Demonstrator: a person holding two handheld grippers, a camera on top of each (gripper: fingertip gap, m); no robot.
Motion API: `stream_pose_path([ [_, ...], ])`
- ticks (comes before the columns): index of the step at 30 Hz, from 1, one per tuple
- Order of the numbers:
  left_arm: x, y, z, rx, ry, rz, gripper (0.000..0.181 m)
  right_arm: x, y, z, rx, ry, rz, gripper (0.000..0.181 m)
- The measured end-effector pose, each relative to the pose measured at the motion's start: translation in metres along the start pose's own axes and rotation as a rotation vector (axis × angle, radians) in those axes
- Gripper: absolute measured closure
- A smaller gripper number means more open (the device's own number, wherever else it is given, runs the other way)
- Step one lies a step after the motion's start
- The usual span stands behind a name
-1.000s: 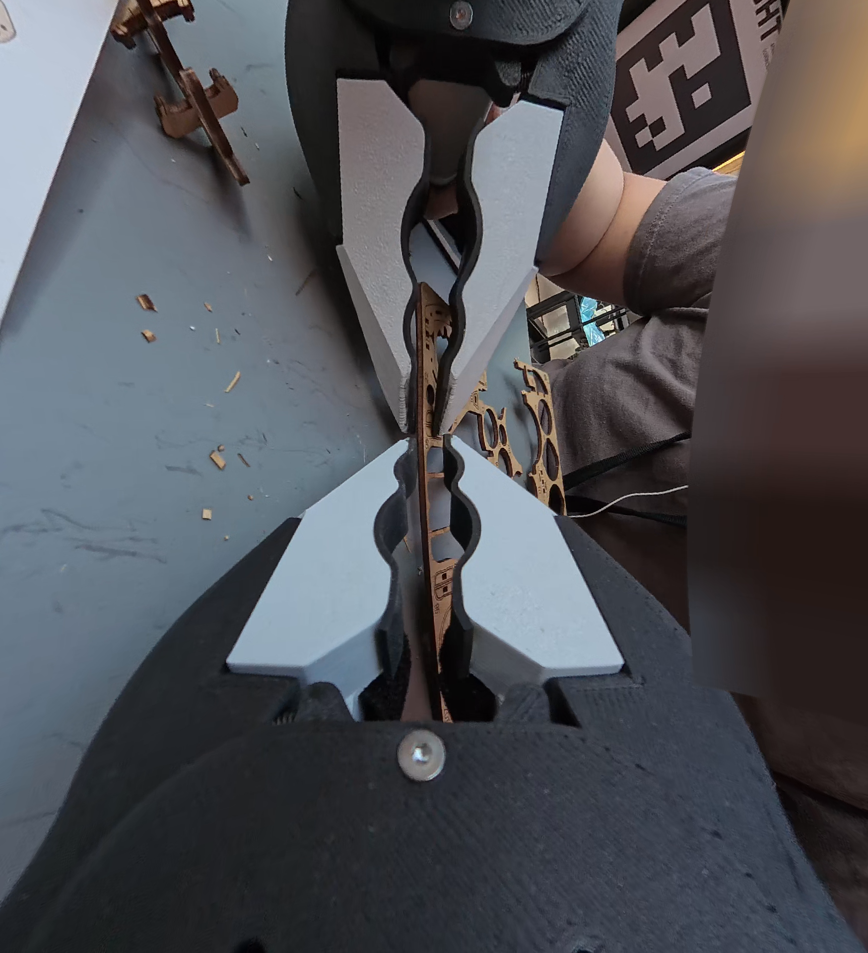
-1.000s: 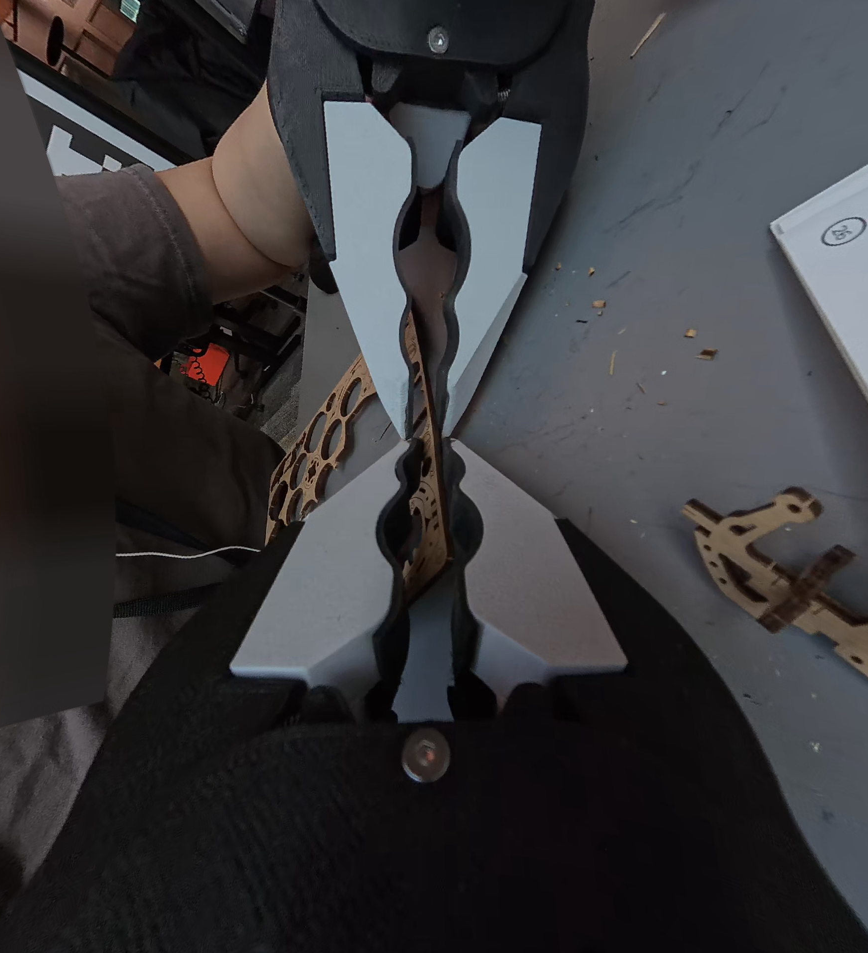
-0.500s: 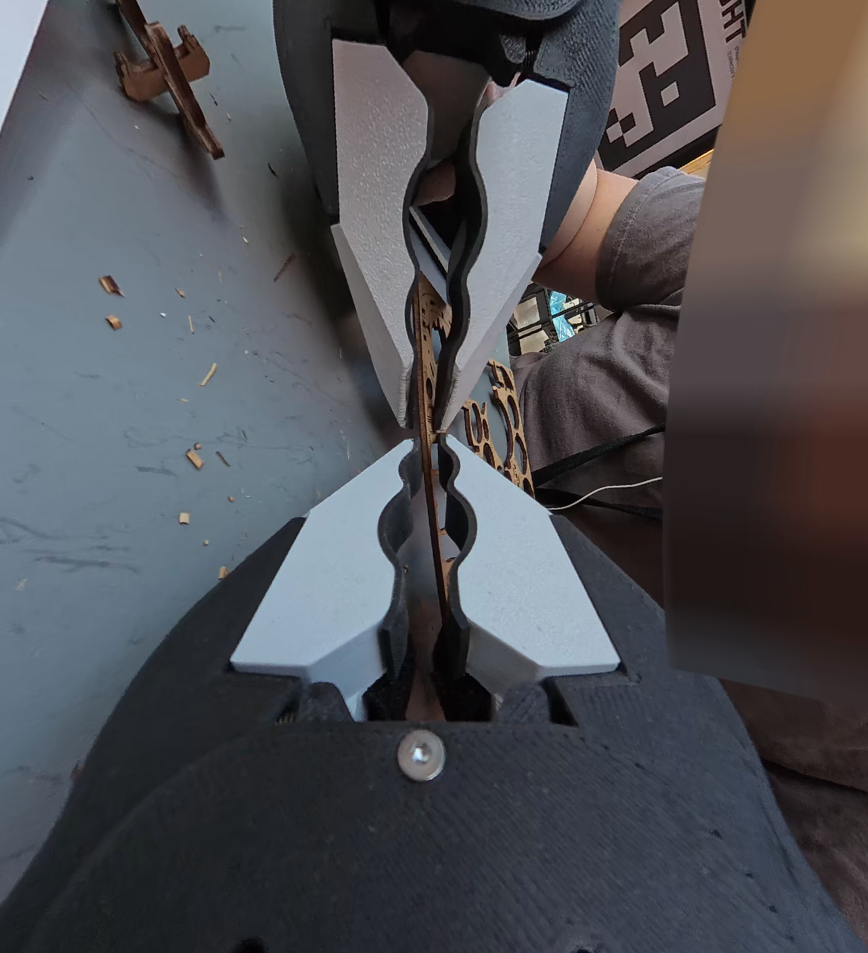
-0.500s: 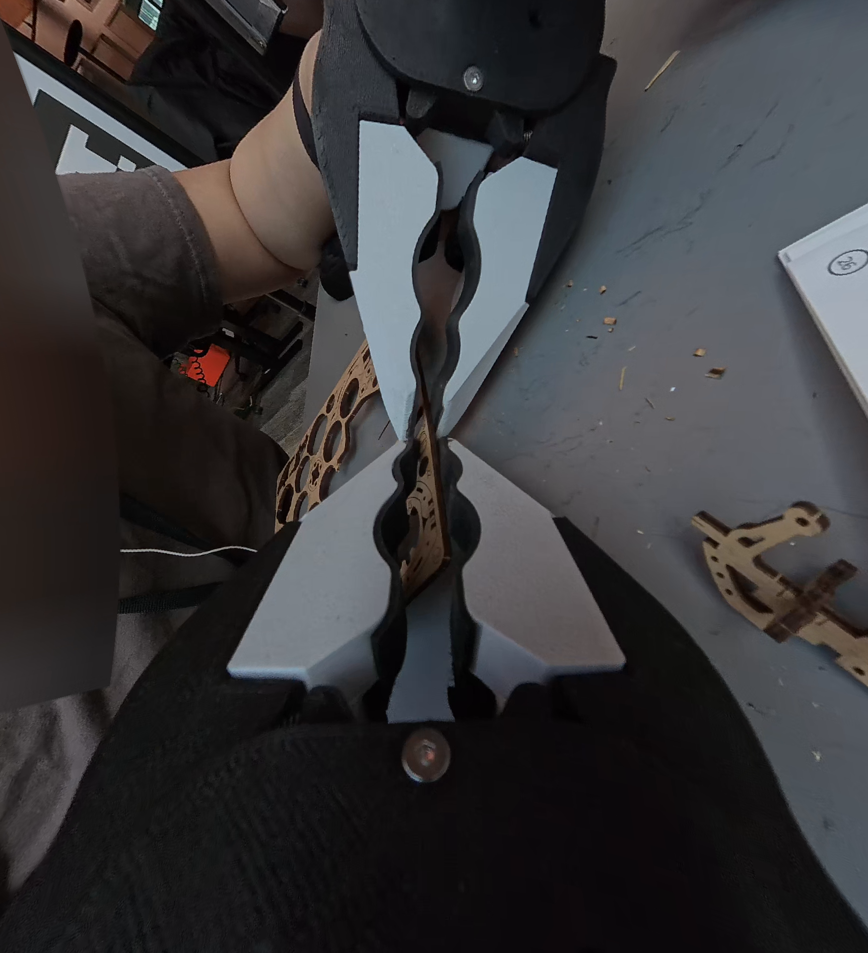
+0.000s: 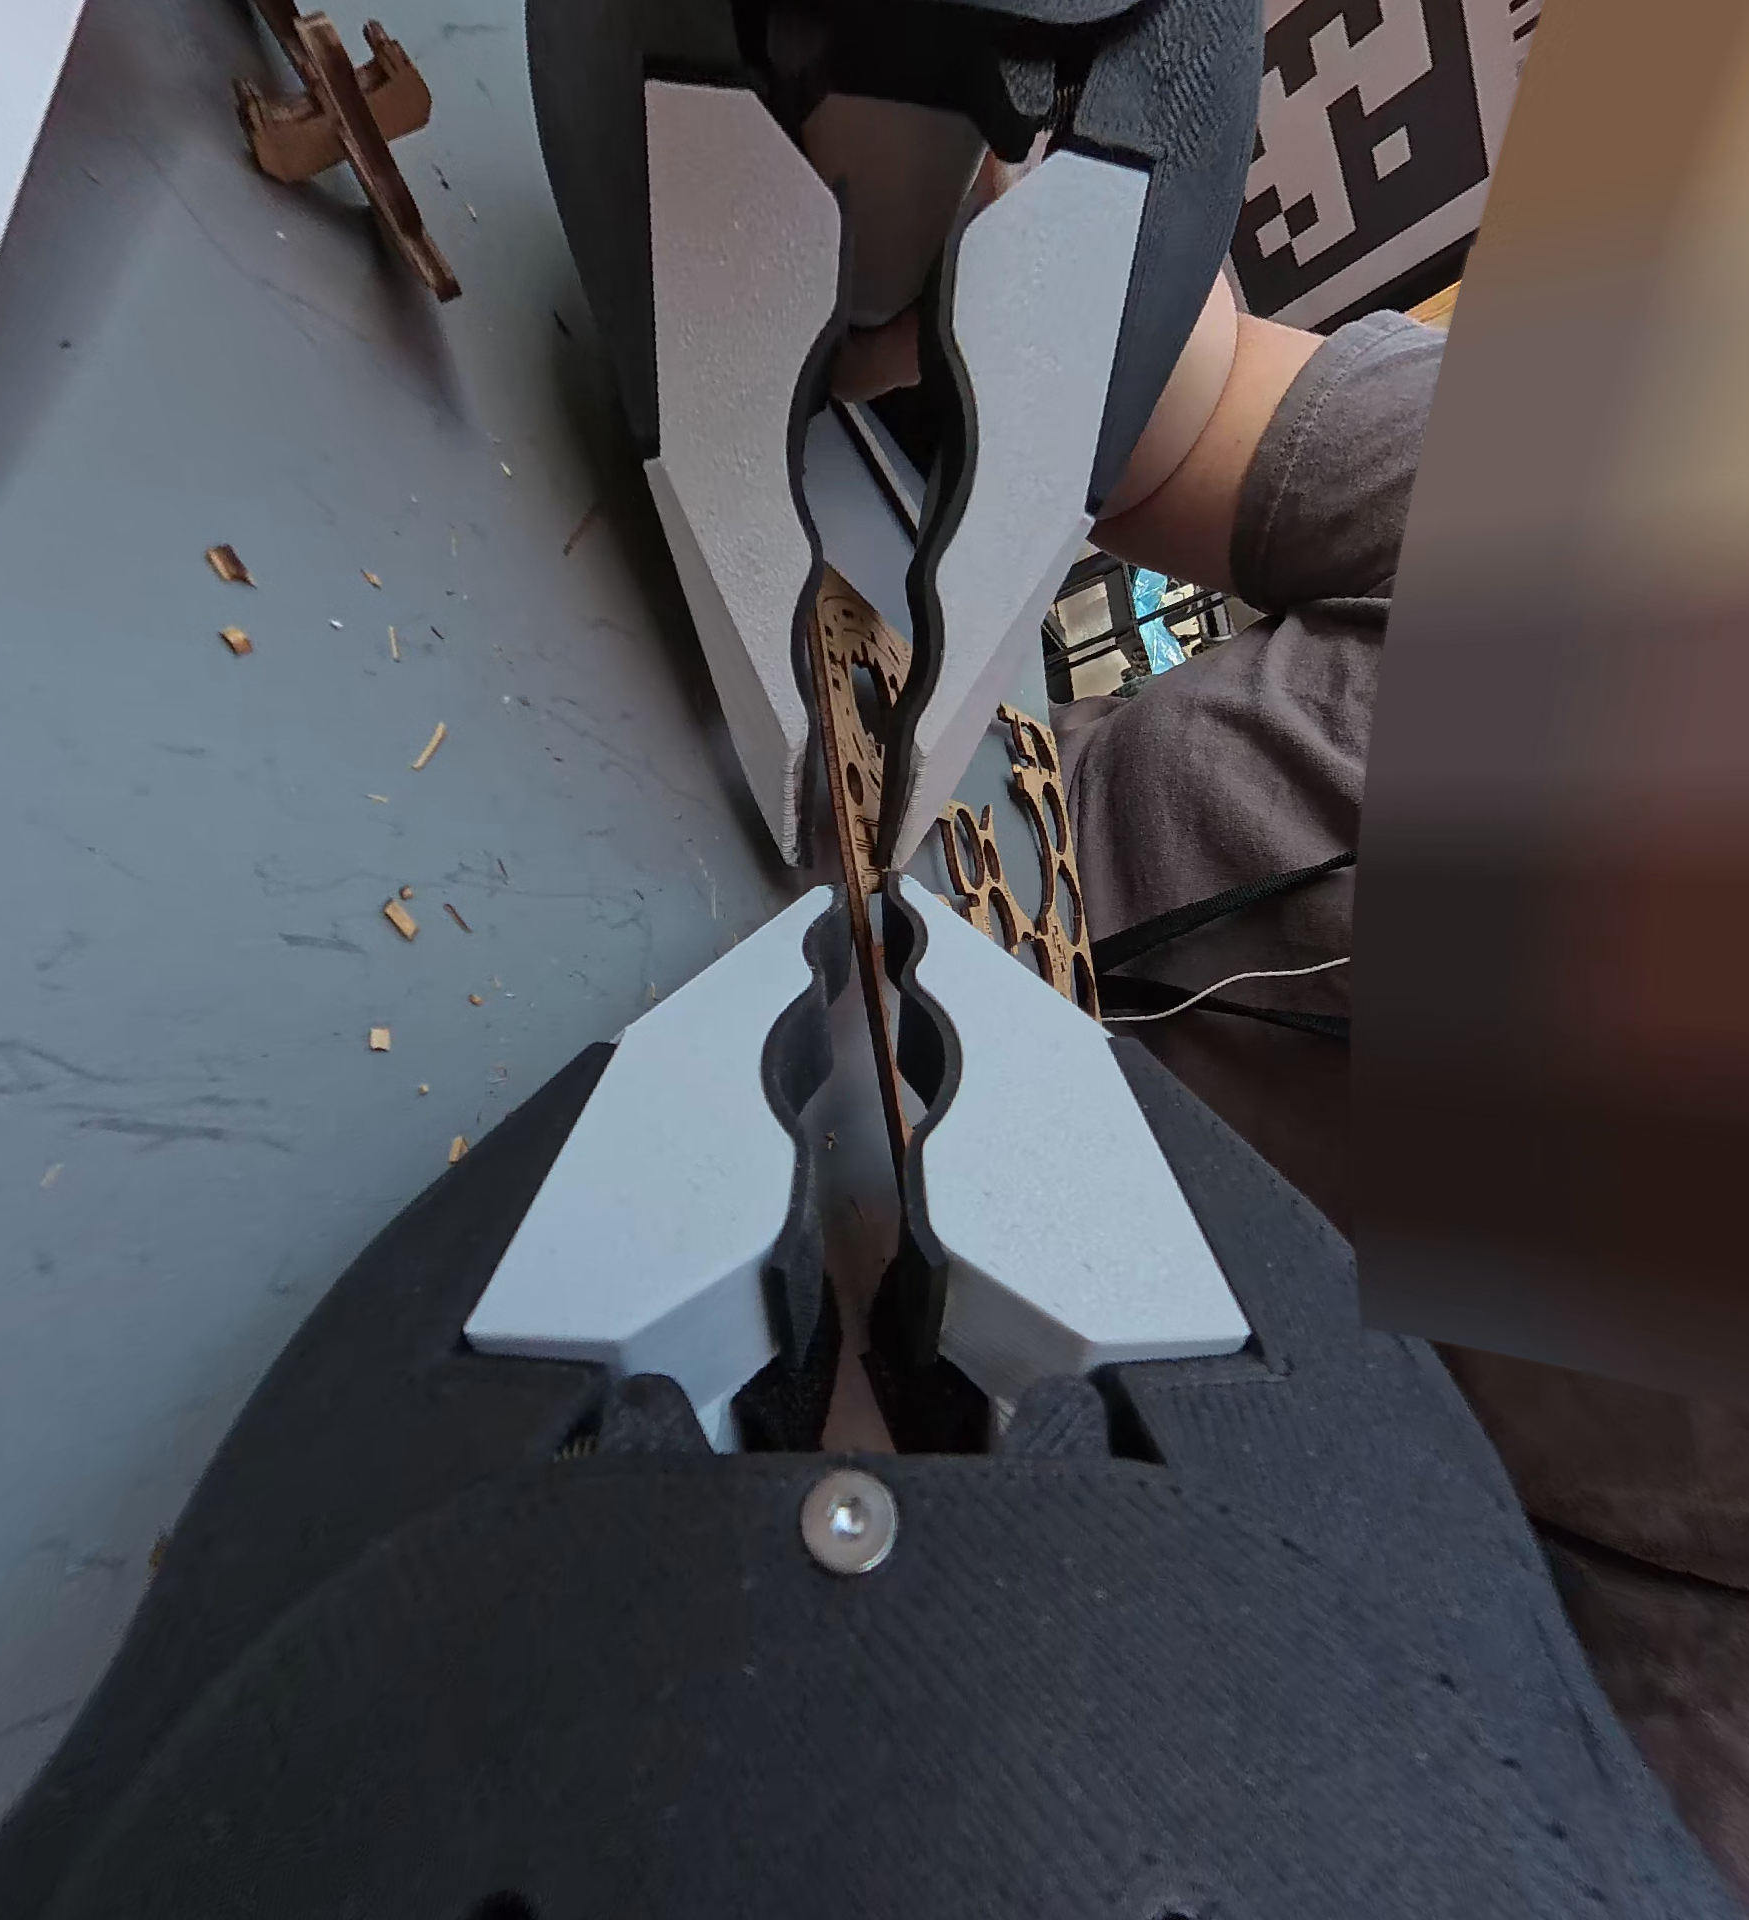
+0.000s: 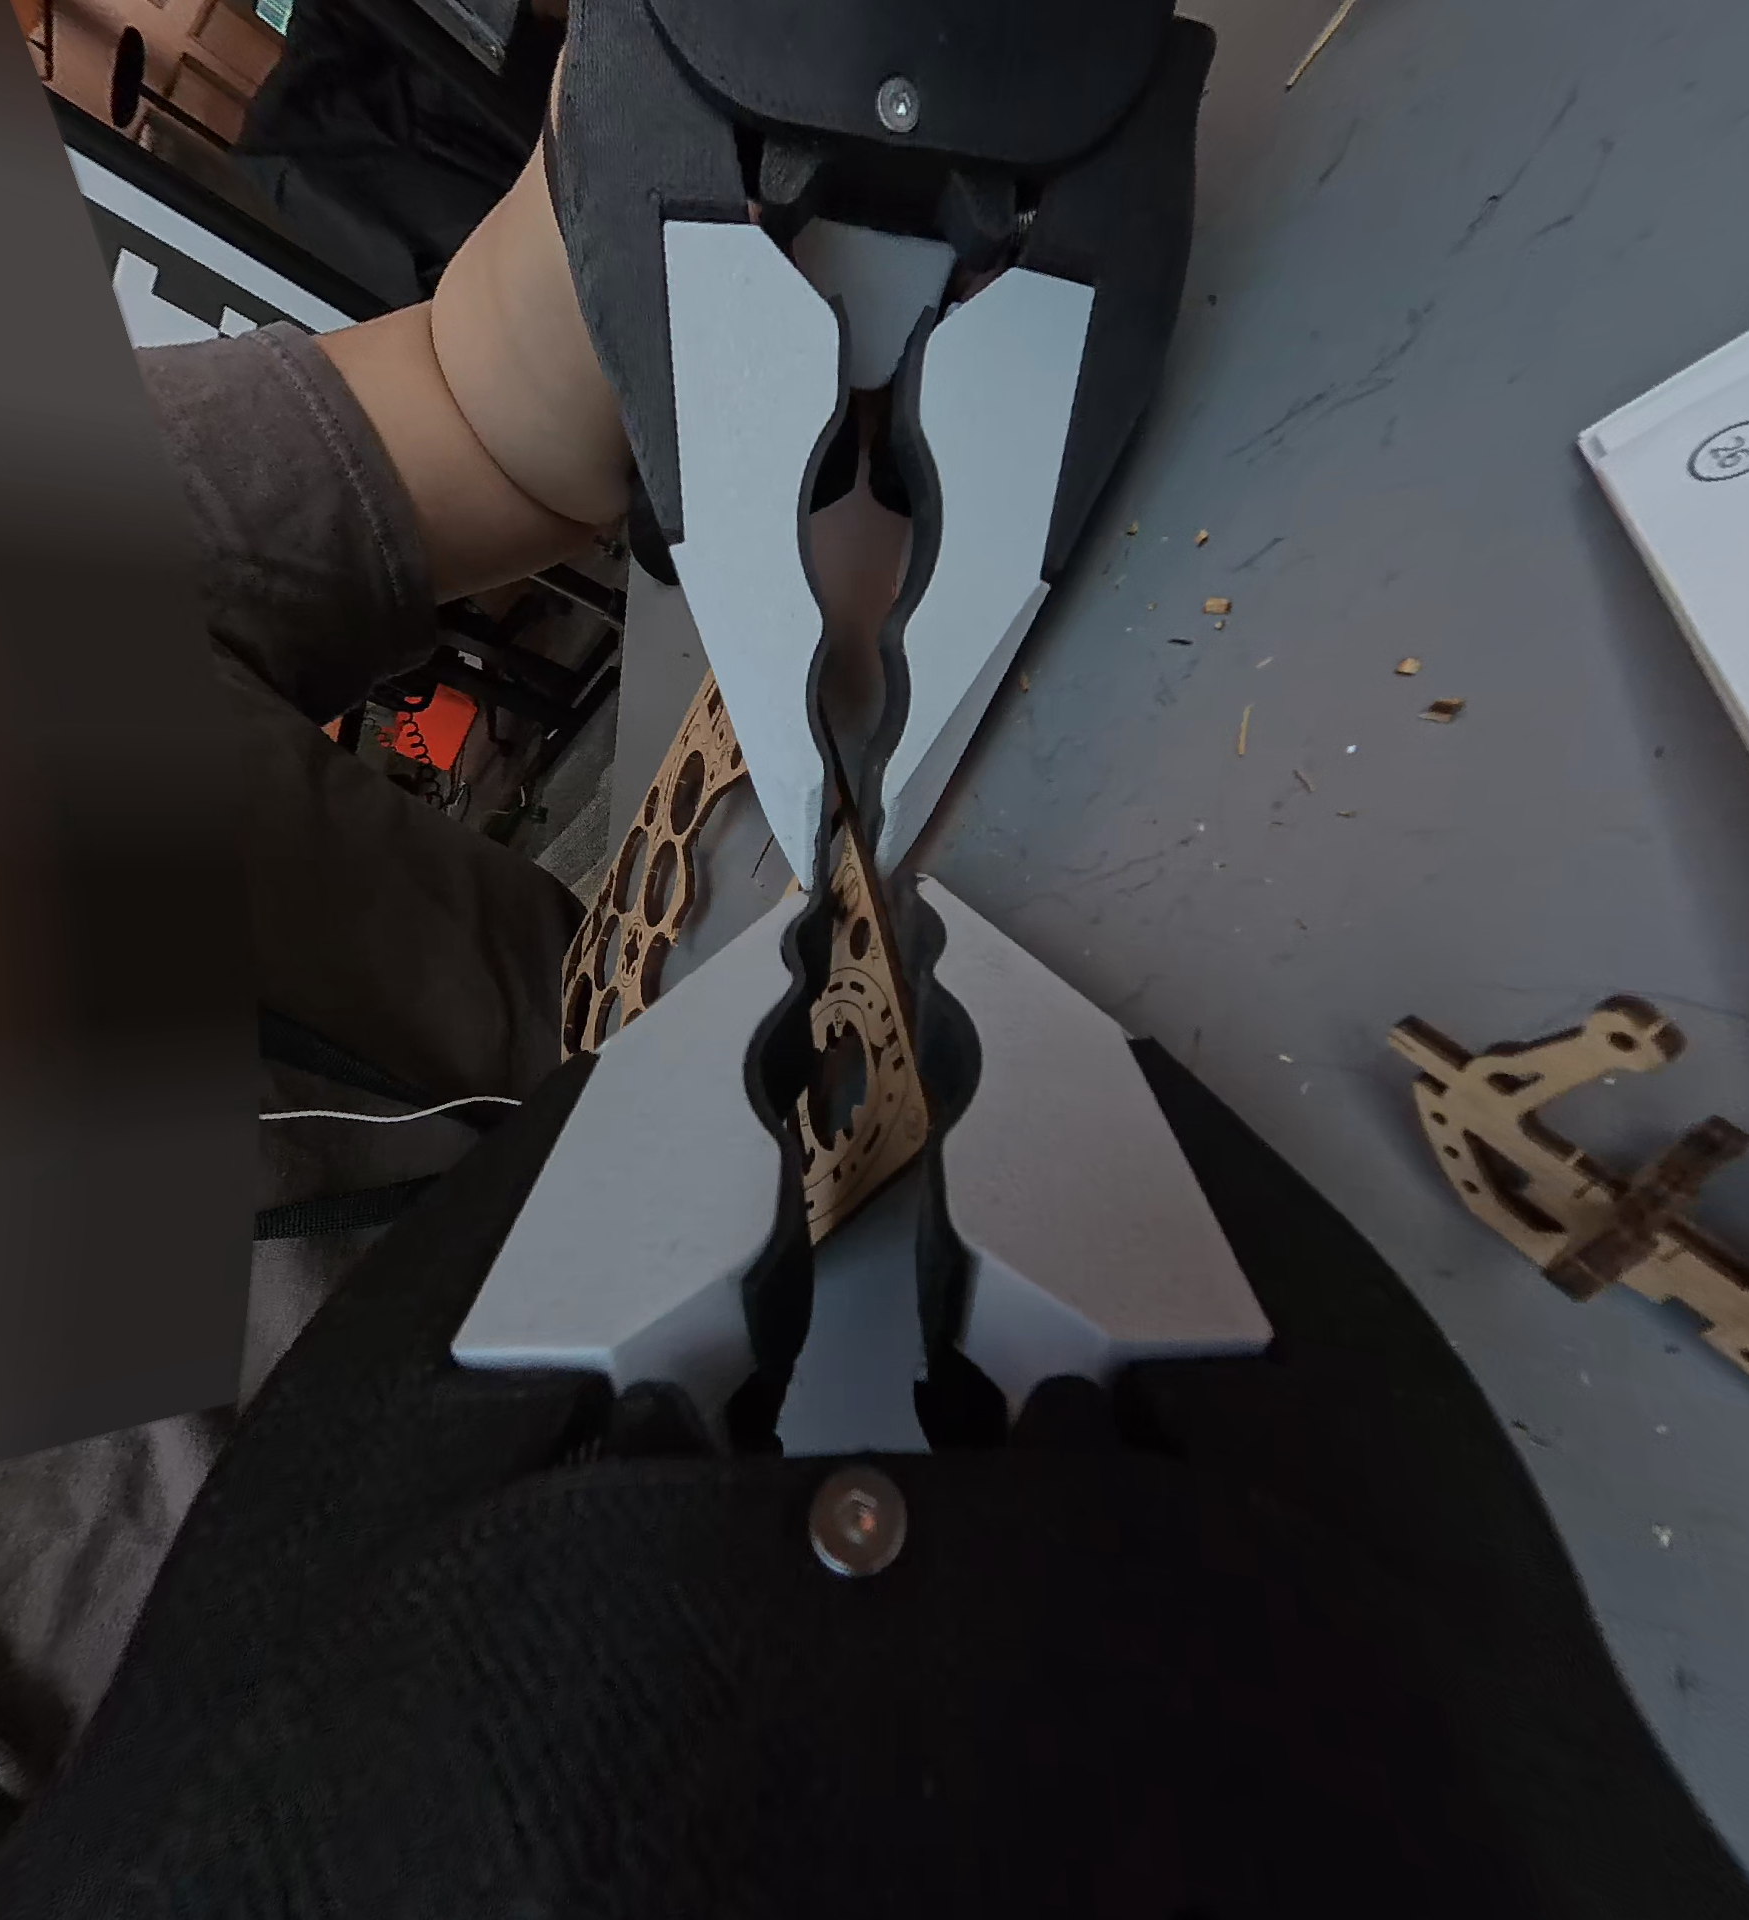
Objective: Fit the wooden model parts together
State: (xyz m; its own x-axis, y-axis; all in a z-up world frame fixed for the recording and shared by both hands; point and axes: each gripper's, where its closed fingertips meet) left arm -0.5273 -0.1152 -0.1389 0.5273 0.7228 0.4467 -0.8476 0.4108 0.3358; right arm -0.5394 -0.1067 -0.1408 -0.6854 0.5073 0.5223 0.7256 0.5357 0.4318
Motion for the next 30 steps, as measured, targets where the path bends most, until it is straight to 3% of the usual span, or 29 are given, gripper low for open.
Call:
stream_pose_path([
  [21,-0.003,0.0002,-0.0022,0.024,0.011,-0.013,0.18,-0.0039,-0.0031,0.0033,-0.064,0.066,-0.035,0.17],
  [30,0.0016,0.0018,0.0021,-0.007,-0.012,0.017,0.179,0.0023,0.0014,-0.0032,0.084,-0.101,0.007,0.174],
])
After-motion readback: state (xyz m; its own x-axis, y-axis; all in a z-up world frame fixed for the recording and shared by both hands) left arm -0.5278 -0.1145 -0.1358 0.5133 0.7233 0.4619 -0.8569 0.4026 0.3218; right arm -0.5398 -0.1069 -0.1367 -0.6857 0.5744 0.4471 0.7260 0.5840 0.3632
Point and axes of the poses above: each gripper's, where its closed fingertips meet, y back along the fingers, x out of its top, z = x × y across the jaws, and after that the axes turned 1 degree about -x, right-handed
